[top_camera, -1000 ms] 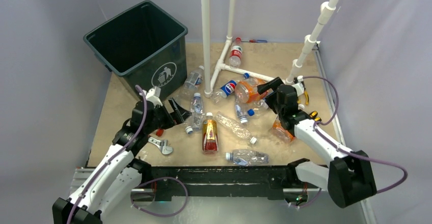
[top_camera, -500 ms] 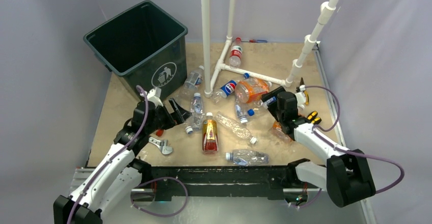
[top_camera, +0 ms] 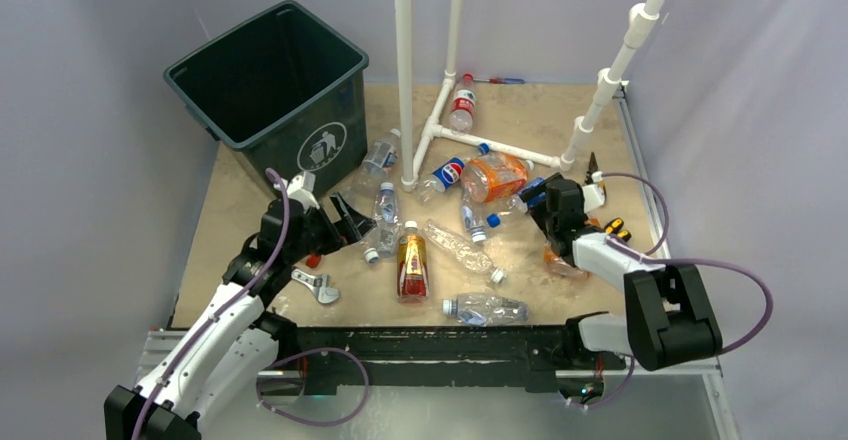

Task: Put the plastic bottles in the bin
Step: Pick up the plastic bottle at the center of the board.

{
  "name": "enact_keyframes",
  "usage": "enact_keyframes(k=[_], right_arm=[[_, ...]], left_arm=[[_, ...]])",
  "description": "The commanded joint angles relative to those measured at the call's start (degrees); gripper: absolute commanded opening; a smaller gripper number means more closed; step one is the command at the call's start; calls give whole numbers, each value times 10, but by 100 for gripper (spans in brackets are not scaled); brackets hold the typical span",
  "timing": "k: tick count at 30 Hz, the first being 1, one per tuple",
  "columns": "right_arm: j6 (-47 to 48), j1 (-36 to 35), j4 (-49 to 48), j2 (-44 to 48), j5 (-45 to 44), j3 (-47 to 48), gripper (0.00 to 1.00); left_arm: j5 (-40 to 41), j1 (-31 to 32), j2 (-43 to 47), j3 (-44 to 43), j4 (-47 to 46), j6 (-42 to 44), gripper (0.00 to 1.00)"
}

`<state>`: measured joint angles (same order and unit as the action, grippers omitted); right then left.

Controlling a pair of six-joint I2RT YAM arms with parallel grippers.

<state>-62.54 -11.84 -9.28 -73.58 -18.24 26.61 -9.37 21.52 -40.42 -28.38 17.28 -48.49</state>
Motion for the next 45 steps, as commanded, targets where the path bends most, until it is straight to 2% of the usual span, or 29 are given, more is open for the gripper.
enact_keyframes(k=[1, 7, 12, 16, 21, 24, 27, 29, 32, 35, 37, 40, 43, 45], right_arm=[[14, 9, -37, -35, 8, 16, 83], [24, 9, -72, -71, 35, 19, 72], [31, 10, -75, -59, 53, 15, 61], [49, 9, -50, 13, 51, 9, 54], [98, 9, 22, 166, 76, 21, 49], [158, 9, 36, 253, 145, 29, 49], [202, 7, -33, 310, 326, 20, 49], [193, 2, -95, 334, 435, 7, 49], [154, -28, -204, 363, 523, -15, 49], [154, -99, -288, 369, 564, -18, 49], [196, -158, -274, 349, 585, 13, 49], [264, -224, -205, 307, 608, 55, 48], [317, -263, -155, 293, 603, 71, 47], [344, -274, -113, 292, 585, 83, 46]], left_arm=[[2, 3, 2, -5, -13, -4, 95], [6, 3, 7, -9, -8, -6, 95], [8, 3, 12, -18, 4, -6, 95], [15, 3, 15, -32, 14, -2, 95], [29, 3, 13, -56, 25, 7, 95], [33, 3, 7, -80, 32, 21, 96], [18, 3, 9, -101, 12, 28, 99], [0, 3, 25, -95, -35, 16, 100], [-22, 3, 81, -52, -153, -31, 100], [-80, 3, 102, -16, -305, -58, 99], [-131, 3, 76, -36, -336, -48, 100], [-198, 3, 22, -93, -325, -23, 99], [-274, 3, -11, -136, -329, -10, 100], [-291, 3, -5, -146, -331, 7, 99]])
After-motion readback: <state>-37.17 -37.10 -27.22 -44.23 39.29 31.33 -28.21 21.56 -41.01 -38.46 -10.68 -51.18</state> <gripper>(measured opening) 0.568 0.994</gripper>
